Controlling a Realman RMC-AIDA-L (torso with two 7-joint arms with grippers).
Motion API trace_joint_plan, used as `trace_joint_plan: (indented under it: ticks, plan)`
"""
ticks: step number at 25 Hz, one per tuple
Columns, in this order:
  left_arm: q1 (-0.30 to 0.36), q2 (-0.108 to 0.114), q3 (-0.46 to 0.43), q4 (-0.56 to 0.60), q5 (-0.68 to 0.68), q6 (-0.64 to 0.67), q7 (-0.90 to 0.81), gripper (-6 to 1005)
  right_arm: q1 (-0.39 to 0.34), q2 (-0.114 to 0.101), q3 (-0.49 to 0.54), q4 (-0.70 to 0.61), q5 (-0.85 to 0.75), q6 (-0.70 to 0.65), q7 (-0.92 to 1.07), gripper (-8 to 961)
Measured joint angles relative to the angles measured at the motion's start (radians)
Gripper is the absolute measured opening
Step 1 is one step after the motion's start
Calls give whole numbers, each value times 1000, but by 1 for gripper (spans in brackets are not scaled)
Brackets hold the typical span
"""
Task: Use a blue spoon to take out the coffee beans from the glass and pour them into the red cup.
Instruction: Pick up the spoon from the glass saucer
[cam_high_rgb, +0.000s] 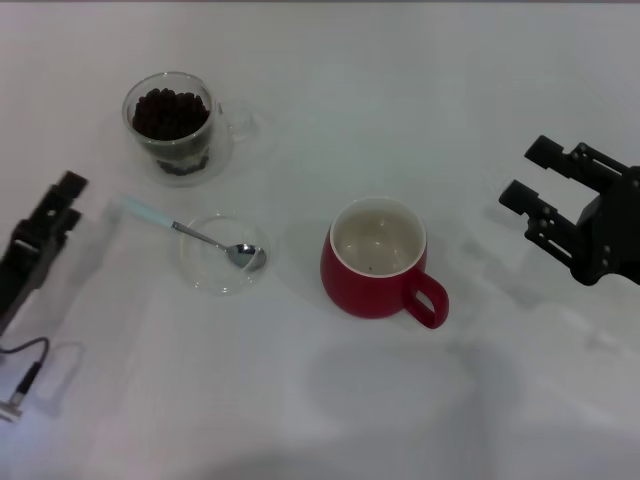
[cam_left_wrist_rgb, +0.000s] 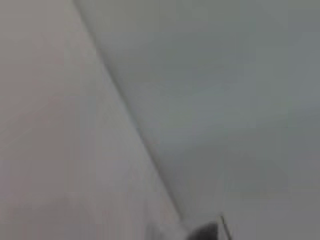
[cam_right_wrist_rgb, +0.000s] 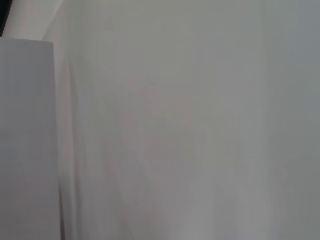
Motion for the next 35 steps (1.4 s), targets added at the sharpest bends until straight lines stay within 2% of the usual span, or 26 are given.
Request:
trace_joint_plan:
  ticks: [23, 35]
  plan:
    - [-100, 0, 0, 29, 144, -109, -33, 738, 18, 5, -8, 26, -8, 0, 11, 545]
    - [-92, -1, -8, 29, 137, -123, -30, 661, 15, 4, -2, 26, -4, 6, 11, 545]
